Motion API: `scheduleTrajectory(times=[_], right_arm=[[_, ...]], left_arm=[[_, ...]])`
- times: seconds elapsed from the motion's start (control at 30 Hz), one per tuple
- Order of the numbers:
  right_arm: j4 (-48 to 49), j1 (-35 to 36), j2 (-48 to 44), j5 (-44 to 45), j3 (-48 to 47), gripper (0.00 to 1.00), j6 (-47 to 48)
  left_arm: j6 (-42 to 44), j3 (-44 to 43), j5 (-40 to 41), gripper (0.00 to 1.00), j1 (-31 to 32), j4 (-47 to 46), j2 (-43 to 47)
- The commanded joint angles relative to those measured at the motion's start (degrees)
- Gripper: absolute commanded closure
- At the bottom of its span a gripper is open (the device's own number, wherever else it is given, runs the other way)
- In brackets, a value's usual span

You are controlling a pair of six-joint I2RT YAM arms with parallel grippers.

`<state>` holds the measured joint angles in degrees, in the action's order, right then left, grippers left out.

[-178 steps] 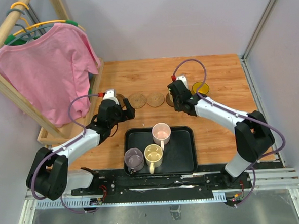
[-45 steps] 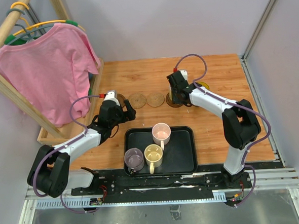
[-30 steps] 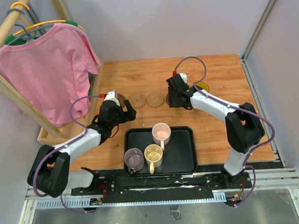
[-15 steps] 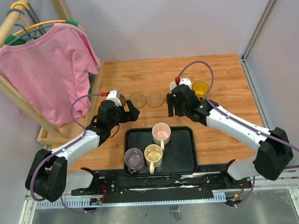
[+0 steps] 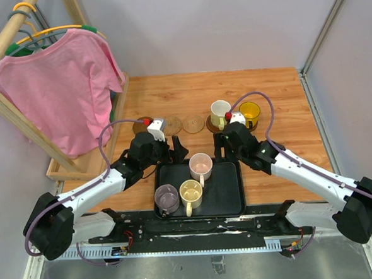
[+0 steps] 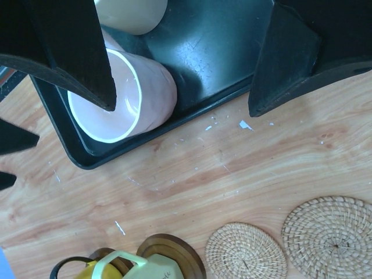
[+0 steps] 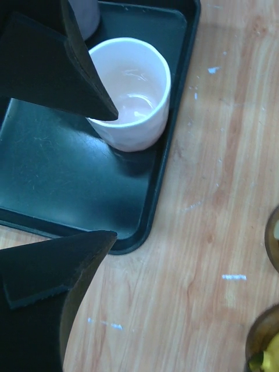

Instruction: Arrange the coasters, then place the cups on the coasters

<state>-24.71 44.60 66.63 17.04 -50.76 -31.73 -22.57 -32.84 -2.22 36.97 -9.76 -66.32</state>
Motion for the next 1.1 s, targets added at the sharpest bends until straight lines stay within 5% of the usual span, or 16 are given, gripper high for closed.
scheduleTrajectory(times=[0.0,0.6,1.07], right_arm=[[3.95,2.27,-0.95,-6.12,2.15,0.23,-0.48],[8.33,13.28,7.02,-8.29,1.63,0.22,-1.87],[-0.78,15.51,11.82,-4.11,1.66,0.26,-7.04]], left_arm=[[-0.61,1.14,1.24,0.00,0.73,0.89,1.30],[-2.46,5.11,7.39,0.00,1.18,2.63,6.58],[-3.68,6.03,8.28,0.00,1.17,2.50,7.20]])
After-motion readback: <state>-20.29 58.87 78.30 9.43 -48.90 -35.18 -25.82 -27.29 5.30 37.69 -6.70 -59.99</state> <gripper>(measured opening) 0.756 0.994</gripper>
